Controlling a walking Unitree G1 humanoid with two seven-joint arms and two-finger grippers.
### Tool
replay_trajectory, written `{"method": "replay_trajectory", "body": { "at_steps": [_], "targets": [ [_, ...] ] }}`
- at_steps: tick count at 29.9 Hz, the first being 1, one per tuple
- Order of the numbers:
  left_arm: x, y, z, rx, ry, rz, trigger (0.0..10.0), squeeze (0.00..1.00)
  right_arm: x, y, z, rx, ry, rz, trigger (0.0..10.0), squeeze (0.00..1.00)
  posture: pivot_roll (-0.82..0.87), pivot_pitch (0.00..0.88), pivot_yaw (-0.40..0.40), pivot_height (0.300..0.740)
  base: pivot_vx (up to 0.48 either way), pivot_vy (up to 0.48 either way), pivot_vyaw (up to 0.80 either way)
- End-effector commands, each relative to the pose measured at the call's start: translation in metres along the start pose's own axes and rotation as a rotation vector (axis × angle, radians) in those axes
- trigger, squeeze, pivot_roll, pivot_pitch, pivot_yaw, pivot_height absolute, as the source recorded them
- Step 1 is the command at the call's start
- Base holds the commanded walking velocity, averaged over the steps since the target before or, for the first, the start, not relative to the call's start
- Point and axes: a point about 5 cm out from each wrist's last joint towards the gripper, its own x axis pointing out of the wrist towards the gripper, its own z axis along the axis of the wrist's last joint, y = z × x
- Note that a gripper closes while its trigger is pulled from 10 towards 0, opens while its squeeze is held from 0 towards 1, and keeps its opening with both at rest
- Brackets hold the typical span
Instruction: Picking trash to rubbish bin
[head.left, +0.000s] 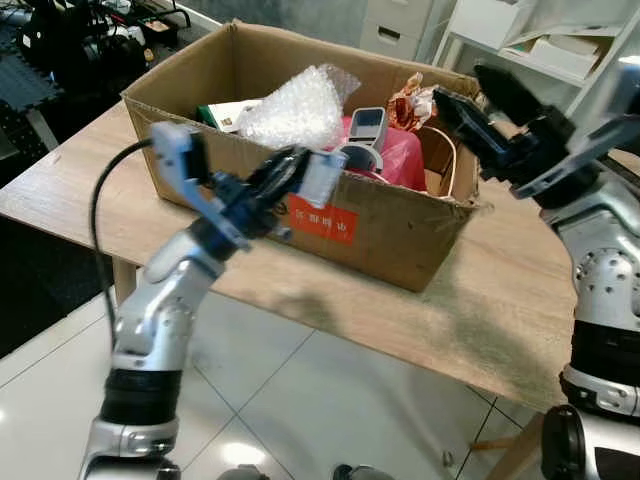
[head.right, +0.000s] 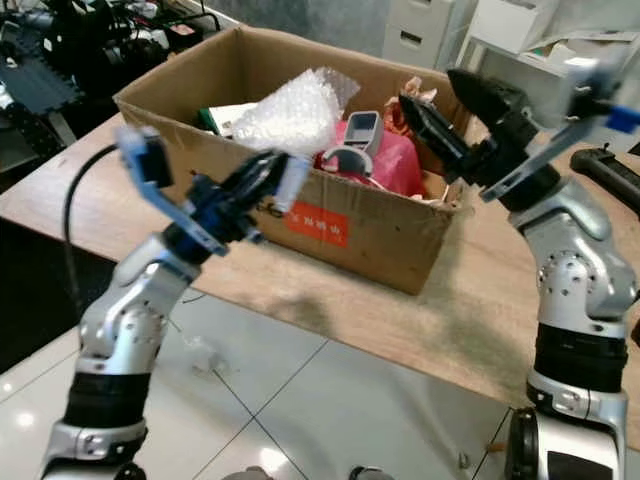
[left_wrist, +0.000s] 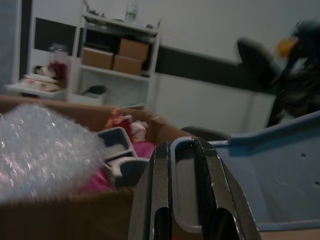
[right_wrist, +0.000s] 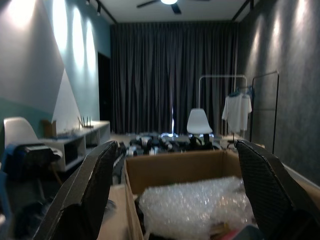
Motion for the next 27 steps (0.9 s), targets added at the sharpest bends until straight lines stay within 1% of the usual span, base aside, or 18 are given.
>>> {"method": "replay_trajectory", "body": {
  "at_steps": [1,2,3,5,6,7,8,10,12,14,16,17,18,19,21,23,26,27],
  "targets": [
    [0.002,0.000,0.000,0.052,0.020,0.003,10.0,0.00,-0.003,0.000,0.005,0.008,-0.024,0.003,10.0,0.00,0.03,0.108,-0.036,0.740,0.000,0.000,0.00],
    [0.006,0.000,0.001,0.088,0.032,0.011,10.0,0.00,-0.004,0.000,0.005,0.012,-0.031,-0.001,10.0,0.00,0.03,0.108,-0.036,0.740,0.000,0.000,0.00],
    [0.006,0.000,0.001,0.088,0.032,0.011,10.0,0.00,-0.004,0.000,0.005,0.012,-0.031,-0.001,10.0,0.00,0.03,0.108,-0.036,0.740,0.000,0.000,0.00],
    [0.023,0.004,0.005,0.218,0.053,0.059,10.0,0.00,-0.006,-0.005,0.007,0.013,-0.052,-0.037,10.0,0.00,0.03,0.109,-0.035,0.740,0.000,0.000,0.00],
    [0.029,0.004,0.007,0.255,0.051,0.072,10.0,0.00,-0.006,-0.007,0.008,0.011,-0.058,-0.054,10.0,0.00,0.03,0.109,-0.035,0.740,0.000,0.000,0.00],
    [0.040,0.004,0.014,0.276,0.019,0.089,10.0,0.00,-0.007,-0.014,0.007,0.006,-0.060,-0.122,10.0,0.00,0.02,0.111,-0.027,0.740,0.000,0.000,0.00],
    [0.040,0.004,0.014,0.276,0.019,0.089,10.0,0.00,-0.007,-0.014,0.007,0.006,-0.060,-0.122,10.0,0.00,0.02,0.111,-0.027,0.740,0.000,0.000,0.00],
    [0.051,0.003,0.023,0.297,-0.020,0.111,10.0,0.00,-0.010,-0.023,0.005,-0.007,-0.057,-0.210,10.0,0.00,0.02,0.114,-0.021,0.740,0.000,0.000,0.00],
    [0.058,0.009,0.029,0.374,-0.016,0.161,10.0,0.00,-0.016,-0.029,-0.001,-0.039,0.007,-0.284,10.0,0.00,0.00,0.121,-0.007,0.740,0.000,0.000,0.00],
    [0.060,0.012,0.031,0.402,-0.012,0.181,10.0,0.00,-0.020,-0.032,-0.005,-0.051,0.043,-0.324,10.0,0.00,0.00,0.122,-0.005,0.740,0.000,0.000,0.00],
    [0.063,0.017,0.034,0.433,-0.010,0.216,10.0,0.00,-0.031,-0.045,-0.011,-0.065,0.109,-0.444,10.0,0.00,-0.01,0.127,0.002,0.740,0.000,0.000,0.00],
    [0.063,0.017,0.034,0.433,-0.010,0.216,10.0,0.00,-0.031,-0.045,-0.011,-0.065,0.109,-0.444,10.0,0.00,-0.01,0.127,0.002,0.740,0.000,0.000,0.00],
    [0.064,0.020,0.035,0.458,-0.006,0.231,10.0,0.00,-0.043,-0.055,-0.016,-0.063,0.156,-0.551,10.0,0.00,-0.02,0.134,0.009,0.740,0.000,0.000,0.00],
    [0.064,0.020,0.035,0.458,-0.006,0.231,10.0,0.00,-0.043,-0.055,-0.016,-0.063,0.156,-0.551,10.0,0.00,-0.02,0.134,0.009,0.740,0.000,0.000,0.00],
    [0.065,0.022,0.035,0.483,0.003,0.234,10.0,0.00,-0.054,-0.060,-0.019,-0.071,0.200,-0.613,10.0,0.00,-0.03,0.137,0.010,0.740,0.000,0.000,0.00],
    [0.067,0.024,0.034,0.509,0.007,0.244,10.0,0.00,-0.060,-0.060,-0.020,-0.085,0.225,-0.627,10.0,0.00,-0.03,0.142,0.013,0.740,0.000,0.000,-0.52],
    [0.067,0.024,0.034,0.516,0.007,0.248,10.0,0.00,-0.062,-0.059,-0.020,-0.080,0.225,-0.626,10.0,0.00,-0.03,0.147,0.016,0.740,0.000,0.000,-0.80],
    [0.067,0.028,0.026,0.555,0.048,0.271,10.0,0.00,-0.061,-0.054,-0.018,-0.073,0.227,-0.591,10.0,0.00,-0.04,0.152,0.022,0.740,0.000,0.000,-0.80]
  ]
}}
